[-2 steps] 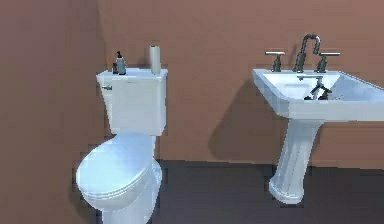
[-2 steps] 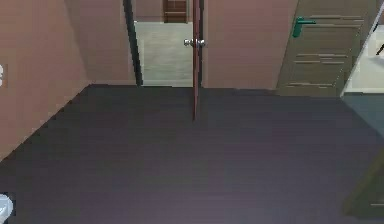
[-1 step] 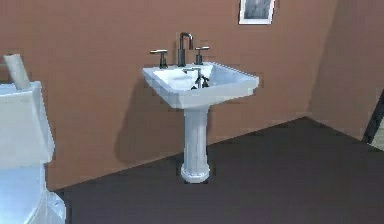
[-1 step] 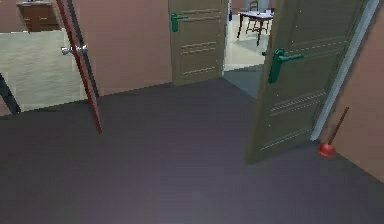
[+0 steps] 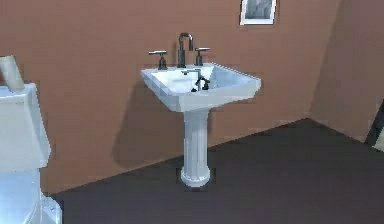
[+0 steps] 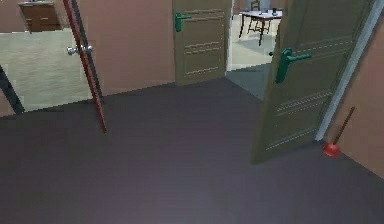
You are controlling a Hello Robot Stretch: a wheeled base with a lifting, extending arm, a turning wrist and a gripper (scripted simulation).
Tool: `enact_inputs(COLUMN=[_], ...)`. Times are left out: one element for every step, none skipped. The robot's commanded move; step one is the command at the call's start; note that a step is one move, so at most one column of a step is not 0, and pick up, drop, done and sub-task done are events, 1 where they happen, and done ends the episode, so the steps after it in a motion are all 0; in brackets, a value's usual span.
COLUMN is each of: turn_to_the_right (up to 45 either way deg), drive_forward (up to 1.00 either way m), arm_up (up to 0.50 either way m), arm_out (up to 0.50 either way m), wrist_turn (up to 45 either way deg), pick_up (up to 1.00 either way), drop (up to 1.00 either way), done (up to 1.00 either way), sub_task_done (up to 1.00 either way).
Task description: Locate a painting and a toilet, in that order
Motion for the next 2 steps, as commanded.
enact_inputs(turn_to_the_right=[-3.0, 0.0], drive_forward=[0.0, 0.3], arm_up=[0.0, 0.0], arm_out=[0.0, 0.0], wrist_turn=[0.0, 0.0], pick_up=[0.0, 0.0], drop=[0.0, 0.0], done=[0.0, 0.0], sub_task_done=[0.0, 0.0])
